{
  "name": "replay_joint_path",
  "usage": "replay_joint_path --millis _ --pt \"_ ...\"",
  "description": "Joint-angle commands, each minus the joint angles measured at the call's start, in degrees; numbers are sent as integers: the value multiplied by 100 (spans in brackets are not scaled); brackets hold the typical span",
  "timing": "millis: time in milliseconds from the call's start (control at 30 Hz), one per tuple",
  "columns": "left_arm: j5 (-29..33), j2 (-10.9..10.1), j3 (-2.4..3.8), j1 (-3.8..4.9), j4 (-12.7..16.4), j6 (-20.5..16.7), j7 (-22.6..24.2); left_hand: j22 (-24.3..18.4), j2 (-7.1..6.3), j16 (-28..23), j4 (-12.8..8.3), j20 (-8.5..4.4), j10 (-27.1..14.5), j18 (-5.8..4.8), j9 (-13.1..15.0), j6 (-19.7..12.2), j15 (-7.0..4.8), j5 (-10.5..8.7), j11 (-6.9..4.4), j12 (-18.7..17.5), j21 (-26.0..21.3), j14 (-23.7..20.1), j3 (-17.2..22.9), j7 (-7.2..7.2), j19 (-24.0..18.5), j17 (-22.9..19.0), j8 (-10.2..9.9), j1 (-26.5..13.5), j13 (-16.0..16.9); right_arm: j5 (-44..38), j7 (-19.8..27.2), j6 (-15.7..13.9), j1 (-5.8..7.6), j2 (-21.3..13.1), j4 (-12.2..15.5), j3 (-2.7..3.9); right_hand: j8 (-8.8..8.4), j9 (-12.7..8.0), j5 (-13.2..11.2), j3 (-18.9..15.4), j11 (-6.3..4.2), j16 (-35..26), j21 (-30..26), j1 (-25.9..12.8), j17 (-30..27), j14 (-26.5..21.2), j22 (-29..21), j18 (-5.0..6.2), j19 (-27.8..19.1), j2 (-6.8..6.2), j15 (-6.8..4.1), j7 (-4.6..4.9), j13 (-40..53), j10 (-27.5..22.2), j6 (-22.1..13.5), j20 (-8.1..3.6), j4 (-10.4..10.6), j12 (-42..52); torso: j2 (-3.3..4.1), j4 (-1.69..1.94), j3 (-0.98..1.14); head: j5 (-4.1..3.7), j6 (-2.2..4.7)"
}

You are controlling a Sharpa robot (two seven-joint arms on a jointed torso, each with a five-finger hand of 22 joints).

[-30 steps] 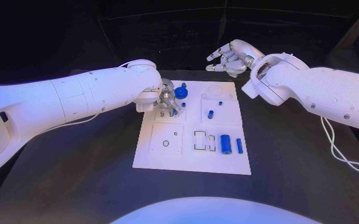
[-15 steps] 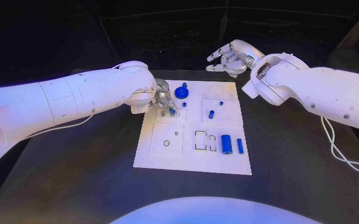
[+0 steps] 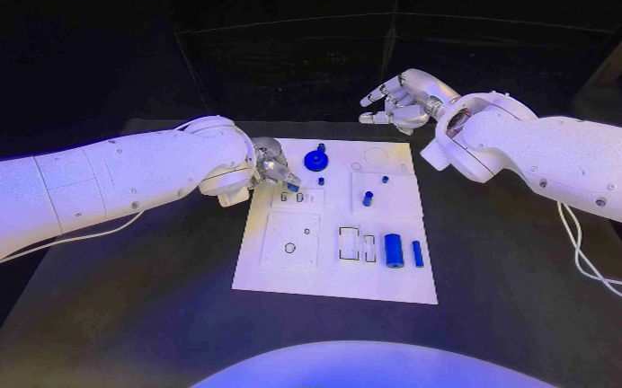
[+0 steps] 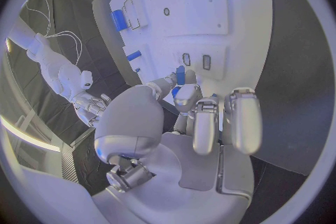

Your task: Assemble the parts on the task board

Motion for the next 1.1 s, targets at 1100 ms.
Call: replay_joint_path --millis 1100 --pt "-851 138 -3 -234 70 -48 41 0 -35 18 -872 6 54 -19 12 2 -21 6 3 27 -21 605 921 -27 71 1509 38 14 -12 40 47 61 13 43 -5 3 33 -6 41 -42 -3 9 -5 25 -1 47 -9 30 36 20 -38 6 -5 20 -52 -14 16 11 7 -20 -1 29 -58"
